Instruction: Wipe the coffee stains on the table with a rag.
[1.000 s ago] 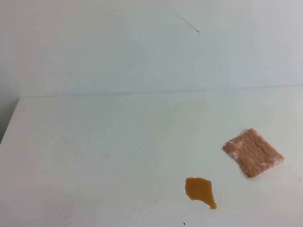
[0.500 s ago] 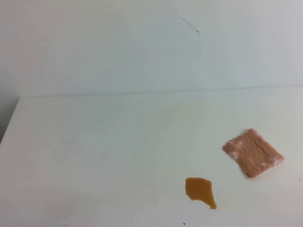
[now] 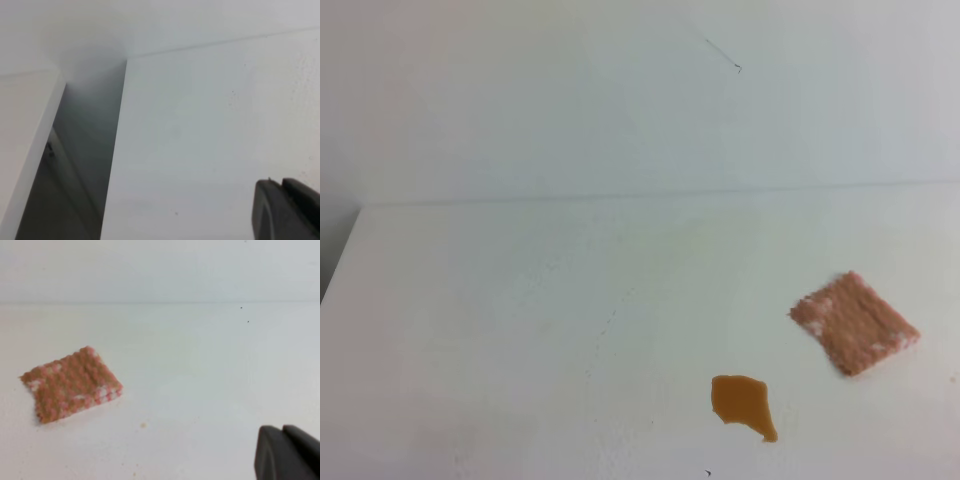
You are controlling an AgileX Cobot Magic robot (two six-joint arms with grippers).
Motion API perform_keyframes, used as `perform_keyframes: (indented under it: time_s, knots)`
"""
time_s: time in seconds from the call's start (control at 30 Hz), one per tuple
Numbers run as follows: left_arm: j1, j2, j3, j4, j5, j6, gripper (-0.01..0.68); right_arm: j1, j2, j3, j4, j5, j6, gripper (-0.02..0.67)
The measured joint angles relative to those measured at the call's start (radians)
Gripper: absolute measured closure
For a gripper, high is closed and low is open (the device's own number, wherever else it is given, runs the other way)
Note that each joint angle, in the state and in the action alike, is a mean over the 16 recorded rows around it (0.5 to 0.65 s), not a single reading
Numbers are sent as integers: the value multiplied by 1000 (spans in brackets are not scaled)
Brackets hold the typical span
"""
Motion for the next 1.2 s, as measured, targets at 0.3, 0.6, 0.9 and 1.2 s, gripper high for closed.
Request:
perform_keyframes:
  time_s: [0.3, 0.6, 0.9, 1.2]
  knots:
    - [0, 0, 0, 0, 0, 0, 675, 0, 0, 0, 0, 1, 0, 653]
    - [0, 0, 0, 0, 0, 0, 675, 0, 0, 0, 0, 1, 0, 653]
    - [0, -2, 0, 0, 0, -1, 675, 0, 0, 0, 0, 1, 0, 653]
    - [0, 0, 0, 0, 0, 0, 675, 0, 0, 0, 0, -1, 0, 653]
